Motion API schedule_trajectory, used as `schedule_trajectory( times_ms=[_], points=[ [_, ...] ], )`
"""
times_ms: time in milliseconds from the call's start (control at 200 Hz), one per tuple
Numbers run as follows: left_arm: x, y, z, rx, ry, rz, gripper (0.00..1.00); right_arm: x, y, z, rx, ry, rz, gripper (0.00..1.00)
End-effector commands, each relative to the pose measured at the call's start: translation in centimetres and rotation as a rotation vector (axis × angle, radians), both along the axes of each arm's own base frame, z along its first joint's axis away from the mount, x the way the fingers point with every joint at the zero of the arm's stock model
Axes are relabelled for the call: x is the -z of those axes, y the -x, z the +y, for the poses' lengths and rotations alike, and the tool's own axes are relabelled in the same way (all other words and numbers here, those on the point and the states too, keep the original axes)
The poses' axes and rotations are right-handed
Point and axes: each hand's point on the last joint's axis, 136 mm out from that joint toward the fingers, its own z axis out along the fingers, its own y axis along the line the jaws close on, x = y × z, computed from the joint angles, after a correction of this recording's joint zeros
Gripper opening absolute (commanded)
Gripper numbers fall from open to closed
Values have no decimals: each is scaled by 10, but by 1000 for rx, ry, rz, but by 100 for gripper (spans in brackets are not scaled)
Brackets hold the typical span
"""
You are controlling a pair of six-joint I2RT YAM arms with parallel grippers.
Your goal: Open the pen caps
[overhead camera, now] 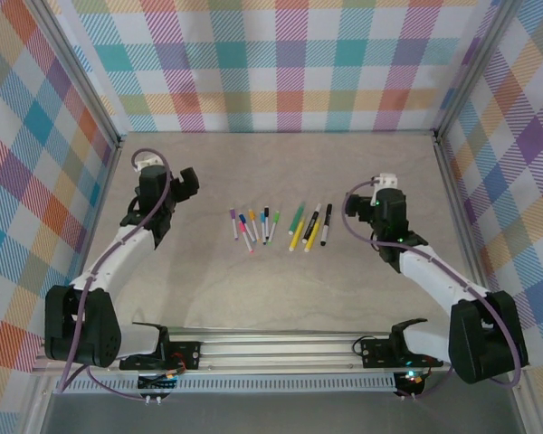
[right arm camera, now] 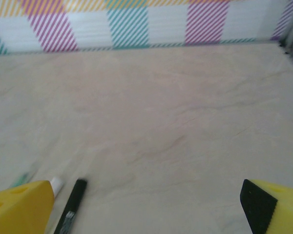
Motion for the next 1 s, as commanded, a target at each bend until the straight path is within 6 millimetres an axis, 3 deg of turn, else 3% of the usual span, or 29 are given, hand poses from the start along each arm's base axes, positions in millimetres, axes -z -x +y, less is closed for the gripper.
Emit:
schedule_trajectory(
  times_ms=[0,65,185,345,615,755,815,950,995],
  points=[
    [10,32,-30,97,100,136,100,6,15,1,14,33,63,99],
    [1,42,-35,110,111,131,100,-1,22,6,5,3,78,99],
    [7,67,-44,124,96,207,100,-28,38,13,12,-143,11,99],
    [9,88,-63,166,44,227,100,-40,60,50,-156,-276,160,99],
    [11,104,-98,240,104,272,100,-54,74,49,-77,-240,296,99],
    [15,98,-122,285,79,328,98,-43,91,47,-32,-200,404,92],
    [17,95,-137,319,68,346,97,-35,97,48,-26,-201,443,76],
    [23,90,-157,359,30,378,95,-14,102,58,-35,-237,496,52],
    [23,87,-159,366,24,380,94,-5,101,60,-27,-241,523,50]
  ],
)
